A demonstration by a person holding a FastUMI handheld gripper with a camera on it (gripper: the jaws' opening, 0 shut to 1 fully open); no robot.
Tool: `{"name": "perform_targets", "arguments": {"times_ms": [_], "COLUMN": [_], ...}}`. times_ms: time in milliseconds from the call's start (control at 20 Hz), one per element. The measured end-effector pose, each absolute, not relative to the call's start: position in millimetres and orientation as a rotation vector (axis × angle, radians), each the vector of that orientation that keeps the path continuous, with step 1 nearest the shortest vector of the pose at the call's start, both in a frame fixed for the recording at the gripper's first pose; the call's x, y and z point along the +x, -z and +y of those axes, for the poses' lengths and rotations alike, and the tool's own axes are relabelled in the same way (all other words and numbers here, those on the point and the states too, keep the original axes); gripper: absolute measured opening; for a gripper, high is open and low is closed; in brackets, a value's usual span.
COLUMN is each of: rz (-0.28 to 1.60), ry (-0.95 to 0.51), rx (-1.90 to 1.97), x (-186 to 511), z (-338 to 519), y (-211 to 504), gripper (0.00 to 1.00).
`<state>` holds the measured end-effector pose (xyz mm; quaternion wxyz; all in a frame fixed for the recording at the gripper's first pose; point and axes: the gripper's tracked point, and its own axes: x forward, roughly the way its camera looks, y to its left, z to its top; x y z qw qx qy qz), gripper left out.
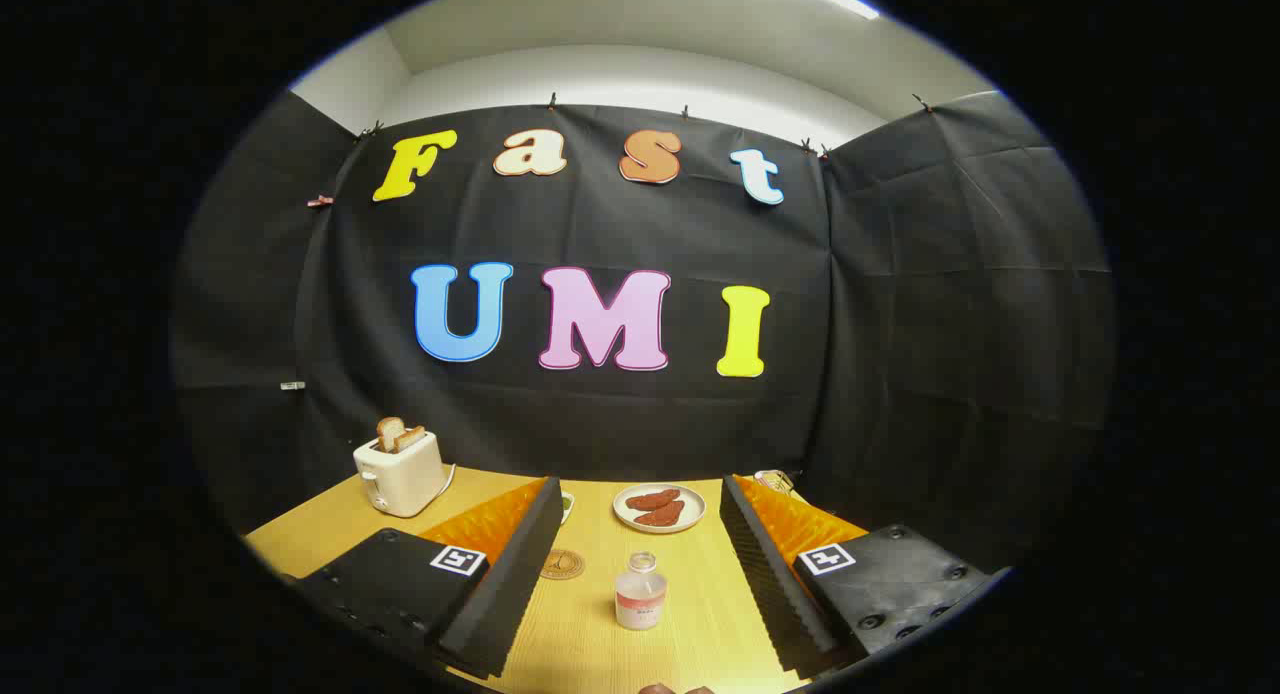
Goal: Take the bottle from table, then pour the juice into the cup, finally place the bottle on the coaster
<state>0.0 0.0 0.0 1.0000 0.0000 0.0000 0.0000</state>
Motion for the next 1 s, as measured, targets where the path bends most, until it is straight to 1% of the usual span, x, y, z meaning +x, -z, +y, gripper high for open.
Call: {"name": "perform_targets", "arguments": {"times_ms": [1000], "rz": [0.061], "ry": [-0.022], "rx": [0.015], "x": [-9], "z": [-5], "y": [22], "gripper": [0.97]}}
